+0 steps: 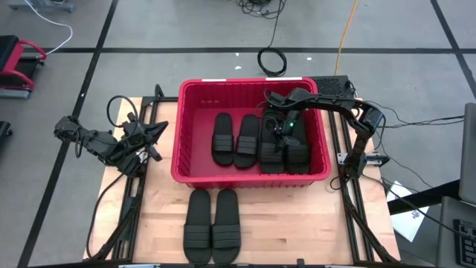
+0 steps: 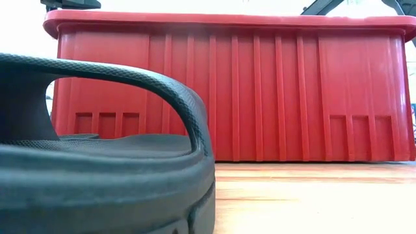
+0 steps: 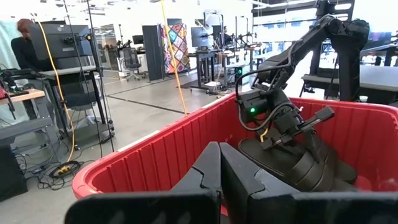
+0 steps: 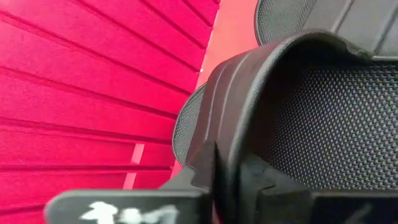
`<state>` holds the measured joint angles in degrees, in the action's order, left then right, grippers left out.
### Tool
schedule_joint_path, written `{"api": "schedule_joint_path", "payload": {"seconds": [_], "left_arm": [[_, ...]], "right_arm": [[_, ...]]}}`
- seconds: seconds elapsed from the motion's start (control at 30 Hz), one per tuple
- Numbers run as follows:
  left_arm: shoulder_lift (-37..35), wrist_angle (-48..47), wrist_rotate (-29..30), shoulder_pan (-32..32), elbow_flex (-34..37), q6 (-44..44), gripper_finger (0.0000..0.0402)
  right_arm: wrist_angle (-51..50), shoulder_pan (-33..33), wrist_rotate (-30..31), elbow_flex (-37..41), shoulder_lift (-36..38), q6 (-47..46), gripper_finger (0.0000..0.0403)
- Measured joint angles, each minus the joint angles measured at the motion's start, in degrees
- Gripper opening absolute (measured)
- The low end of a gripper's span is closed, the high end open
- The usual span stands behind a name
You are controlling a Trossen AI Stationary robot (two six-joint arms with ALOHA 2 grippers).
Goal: Pick and place slides into bin
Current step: Put the black slides into the red bin
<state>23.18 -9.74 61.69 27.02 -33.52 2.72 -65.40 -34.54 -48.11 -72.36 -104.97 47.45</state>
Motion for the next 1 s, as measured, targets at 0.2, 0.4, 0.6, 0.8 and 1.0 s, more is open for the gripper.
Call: {"api": "schedule_joint_path", "payload": {"seconds": [0.2, 0.4, 0.6, 0.8, 1.0], "left_arm": [[0.0, 0.0, 0.0, 0.0, 0.0, 0.0, 0.0001], [0.0, -0.91, -0.02, -0.01, 0.0, 0.02, 0.0001], [0.0, -1.18, 0.0, -0.01, 0.0, 0.02, 0.0001], [0.0, -1.2, 0.0, -0.01, 0.0, 0.01, 0.0001], [-0.02, -1.2, -0.02, -0.01, 0.0, -0.52, 0.0001]], "right_arm": [[-0.07, 0.11, 3.41, 0.04, 0.6, -2.58, 0.0092], [0.49, 0.05, 6.64, 0.38, 5.25, -4.77, 0.0152], [2.74, -0.09, 8.74, 0.33, 9.46, -6.9, 0.0168], [2.72, 0.0, 7.81, 0.31, 9.57, -6.72, 0.0159], [4.34, 0.0, 4.72, 0.26, 9.62, -11.74, 0.0159]]}}
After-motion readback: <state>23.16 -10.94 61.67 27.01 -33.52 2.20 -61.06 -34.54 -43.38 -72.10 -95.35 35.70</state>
